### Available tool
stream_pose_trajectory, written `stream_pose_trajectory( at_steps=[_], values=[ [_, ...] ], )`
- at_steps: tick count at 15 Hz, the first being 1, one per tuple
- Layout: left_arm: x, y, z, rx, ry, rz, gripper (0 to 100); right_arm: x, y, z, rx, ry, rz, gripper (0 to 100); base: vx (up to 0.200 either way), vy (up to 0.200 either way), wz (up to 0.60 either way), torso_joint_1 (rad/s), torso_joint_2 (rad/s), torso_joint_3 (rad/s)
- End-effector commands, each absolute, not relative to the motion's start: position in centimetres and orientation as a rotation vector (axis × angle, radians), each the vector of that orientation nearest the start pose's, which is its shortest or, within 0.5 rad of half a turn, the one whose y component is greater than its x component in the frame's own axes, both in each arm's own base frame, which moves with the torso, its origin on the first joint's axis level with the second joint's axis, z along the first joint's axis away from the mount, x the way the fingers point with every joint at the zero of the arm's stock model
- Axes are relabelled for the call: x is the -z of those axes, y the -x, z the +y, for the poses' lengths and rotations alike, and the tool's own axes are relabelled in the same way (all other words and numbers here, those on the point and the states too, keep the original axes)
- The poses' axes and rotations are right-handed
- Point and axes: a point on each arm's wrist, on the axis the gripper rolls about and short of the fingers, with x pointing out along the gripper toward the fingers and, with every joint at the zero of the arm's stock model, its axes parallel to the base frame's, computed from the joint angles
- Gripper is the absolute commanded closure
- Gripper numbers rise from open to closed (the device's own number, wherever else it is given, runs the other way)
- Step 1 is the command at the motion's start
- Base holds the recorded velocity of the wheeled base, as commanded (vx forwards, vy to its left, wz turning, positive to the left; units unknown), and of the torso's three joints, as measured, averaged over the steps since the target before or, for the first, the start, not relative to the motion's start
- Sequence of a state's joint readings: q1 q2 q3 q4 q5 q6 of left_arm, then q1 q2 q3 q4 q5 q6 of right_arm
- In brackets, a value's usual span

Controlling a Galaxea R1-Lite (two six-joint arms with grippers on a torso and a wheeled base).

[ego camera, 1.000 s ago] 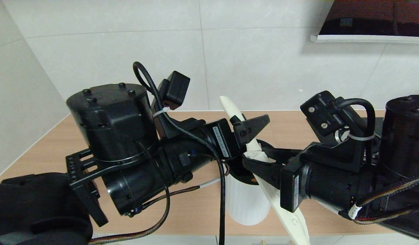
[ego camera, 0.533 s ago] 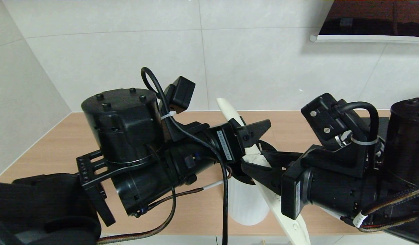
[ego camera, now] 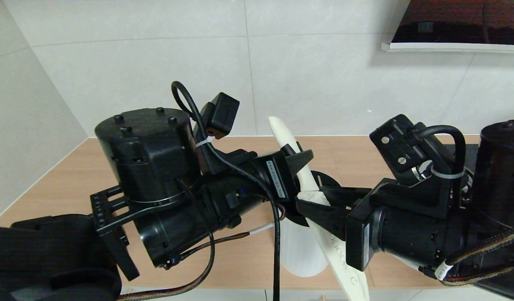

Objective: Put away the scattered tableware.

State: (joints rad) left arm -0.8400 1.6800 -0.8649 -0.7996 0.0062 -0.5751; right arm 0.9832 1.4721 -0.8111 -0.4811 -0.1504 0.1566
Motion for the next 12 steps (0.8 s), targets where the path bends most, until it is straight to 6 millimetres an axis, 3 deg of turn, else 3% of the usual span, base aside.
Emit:
stream_pose_trajectory(
  at_steps=[1, 6, 7, 9, 12],
  values=[
    [-22.3, -20.6, -23.0, 0.808, 0.538, 0.250, 100, -23.4, -14.4, 21.0, -0.815, -0.051, 0.215, 100, 0.000, 0.000, 0.00, 0.000, 0.00, 0.000],
    [-22.6, -20.5, -22.9, 0.808, 0.541, 0.239, 100, -23.6, -14.3, 20.9, -0.812, -0.054, 0.209, 100, 0.000, 0.000, 0.00, 0.000, 0.00, 0.000],
    [-23.0, -20.3, -22.8, 0.810, 0.545, 0.231, 100, -23.7, -14.3, 20.8, -0.813, -0.058, 0.204, 0, 0.000, 0.000, 0.00, 0.000, 0.00, 0.000],
    [-23.3, -20.2, -22.6, 0.805, 0.549, 0.218, 100, -23.9, -14.3, 20.8, -0.815, -0.071, 0.186, 0, 0.000, 0.000, 0.00, 0.000, 0.00, 0.000],
    [-26.0, -19.4, -21.6, 0.766, 0.576, 0.148, 100, -25.2, -13.8, 19.4, -0.792, -0.103, 0.124, 0, 0.000, 0.000, 0.00, 0.000, 0.00, 0.000]
  ],
)
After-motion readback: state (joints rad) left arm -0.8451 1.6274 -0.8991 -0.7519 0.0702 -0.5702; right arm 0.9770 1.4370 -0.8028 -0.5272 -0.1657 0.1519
